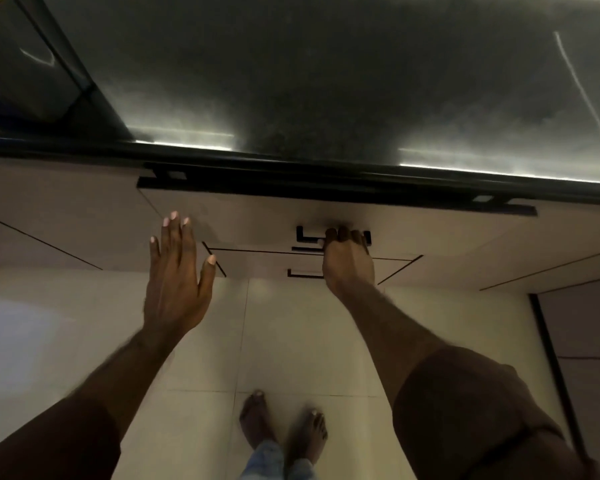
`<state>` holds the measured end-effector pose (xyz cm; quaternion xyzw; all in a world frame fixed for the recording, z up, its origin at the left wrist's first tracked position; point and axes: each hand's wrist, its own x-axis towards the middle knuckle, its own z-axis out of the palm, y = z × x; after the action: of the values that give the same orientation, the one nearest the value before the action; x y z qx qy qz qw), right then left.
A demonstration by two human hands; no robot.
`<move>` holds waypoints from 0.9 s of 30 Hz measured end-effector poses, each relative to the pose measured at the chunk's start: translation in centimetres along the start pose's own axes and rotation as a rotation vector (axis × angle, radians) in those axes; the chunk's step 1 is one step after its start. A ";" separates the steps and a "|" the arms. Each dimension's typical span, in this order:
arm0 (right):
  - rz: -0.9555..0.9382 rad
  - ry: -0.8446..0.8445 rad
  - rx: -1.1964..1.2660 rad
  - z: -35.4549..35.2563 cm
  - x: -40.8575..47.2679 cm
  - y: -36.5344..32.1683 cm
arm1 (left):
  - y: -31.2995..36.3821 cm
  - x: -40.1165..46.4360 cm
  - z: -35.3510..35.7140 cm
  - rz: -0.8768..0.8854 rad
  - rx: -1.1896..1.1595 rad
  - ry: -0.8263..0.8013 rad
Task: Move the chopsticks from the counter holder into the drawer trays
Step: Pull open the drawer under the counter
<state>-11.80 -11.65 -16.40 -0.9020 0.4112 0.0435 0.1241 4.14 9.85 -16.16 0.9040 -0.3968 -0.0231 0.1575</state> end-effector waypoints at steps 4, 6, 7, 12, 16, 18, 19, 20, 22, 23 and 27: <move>0.004 -0.005 0.000 1.1 -5.2 -0.2 | 0.1 -3.2 -0.7 0.033 -0.025 0.033; 0.009 -0.019 0.002 1.7 -8.1 -0.1 | 0.3 -5.0 -0.9 0.056 -0.030 0.059; 0.007 -0.026 -0.003 1.9 -9.6 0.0 | 0.4 -6.1 -1.1 0.062 -0.031 0.072; -0.010 -0.026 0.026 2.9 -15.9 0.2 | 0.8 -12.6 -2.0 0.056 0.011 0.106; -0.021 -0.043 0.044 3.4 -20.0 0.3 | 1.1 -16.8 -2.6 0.049 0.054 0.064; -0.028 -0.051 0.048 3.3 -22.1 0.4 | 1.5 -18.6 -2.9 0.044 0.064 0.049; -0.033 -0.064 0.050 3.4 -23.0 0.5 | 1.8 -19.4 -3.1 0.039 0.062 0.043; -0.036 -0.074 0.052 3.4 -23.9 0.5 | 2.0 -20.2 -3.3 0.036 0.059 0.040; -0.040 -0.084 0.061 3.6 -25.6 0.5 | 2.5 -21.7 -3.7 0.034 0.062 0.035; -0.041 -0.087 0.061 3.7 -26.4 0.5 | 2.7 -22.3 -3.9 0.040 0.064 0.032; -0.038 -0.083 0.064 4.3 -29.3 0.5 | 3.2 -24.3 -4.6 0.059 0.067 0.008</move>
<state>-31.34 10.54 -15.39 -0.9027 0.3896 0.0653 0.1708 -13.99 26.64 -12.81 0.8968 -0.4232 -0.0013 0.1292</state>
